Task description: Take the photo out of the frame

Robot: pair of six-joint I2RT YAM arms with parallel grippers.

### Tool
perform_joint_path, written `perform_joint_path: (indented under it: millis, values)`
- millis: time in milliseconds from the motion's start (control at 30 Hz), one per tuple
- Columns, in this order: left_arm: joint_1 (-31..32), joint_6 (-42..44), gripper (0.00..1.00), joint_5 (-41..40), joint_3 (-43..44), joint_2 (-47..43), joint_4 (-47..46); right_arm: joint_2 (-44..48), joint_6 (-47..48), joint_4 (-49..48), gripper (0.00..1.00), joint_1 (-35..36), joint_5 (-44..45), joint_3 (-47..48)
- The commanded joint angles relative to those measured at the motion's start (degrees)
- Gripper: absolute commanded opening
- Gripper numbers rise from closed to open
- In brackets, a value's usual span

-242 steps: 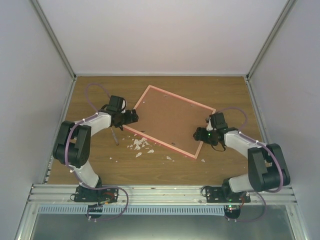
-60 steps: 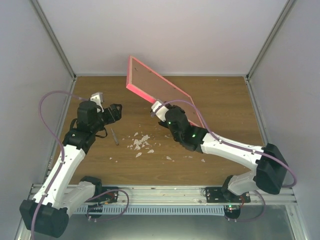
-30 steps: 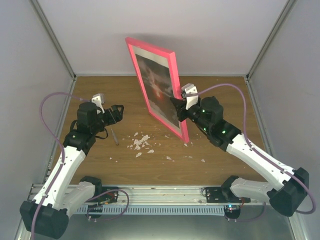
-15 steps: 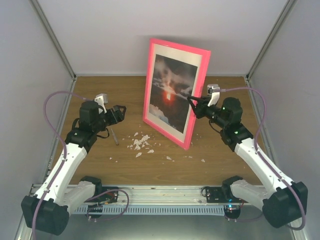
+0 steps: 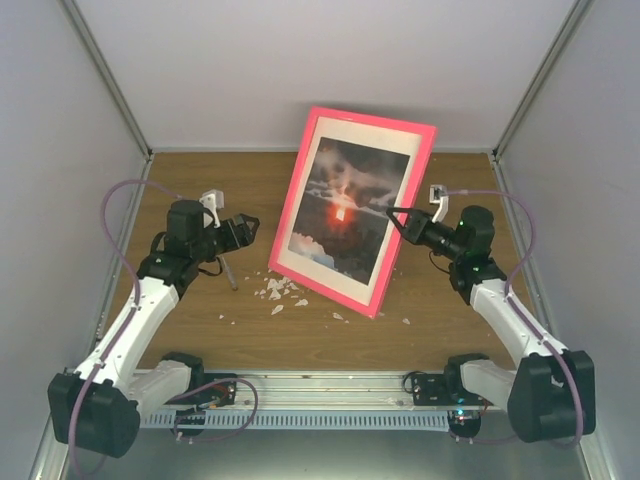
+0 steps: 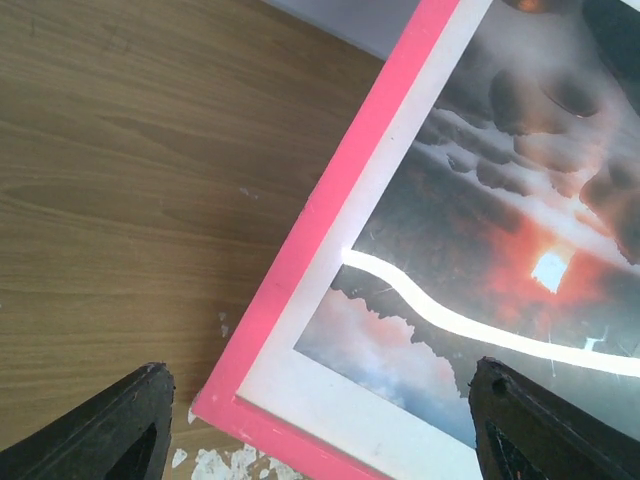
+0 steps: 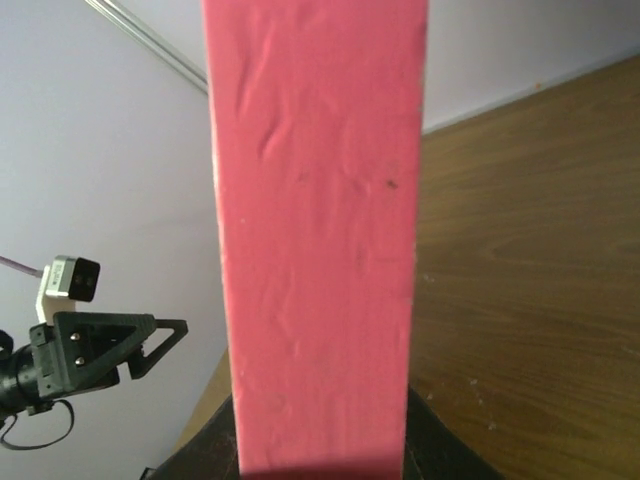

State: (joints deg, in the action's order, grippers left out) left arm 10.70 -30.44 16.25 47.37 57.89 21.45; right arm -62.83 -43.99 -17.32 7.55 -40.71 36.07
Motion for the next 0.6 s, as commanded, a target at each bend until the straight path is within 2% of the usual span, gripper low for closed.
perform_joint_path:
  millis: [0,233,433,567]
  values:
    - [-0.3,1.3,0.81,2.4,-1.2,1.5,-1.3,-0.5,-1.6,-7.3,0.01,-2.2,-6.8,-1.7]
    - [-0.1,1.1,0.82,3.9,-3.8,2.9,-1.9,-7.2,-3.6,-10.3,0.01,-5.8,-11.4,-5.1]
    - [0.3,1.1,0.82,4.2,-5.5,4.1,-2.2,-12.1,-3.1,-7.8,0.01,-6.7,-9.6,-6.8]
    - [0.6,1.0,0.82,4.3,-6.1,5.0,-2.5,-16.2,-4.4,-7.7,0.01,-9.7,-8.1,-9.2]
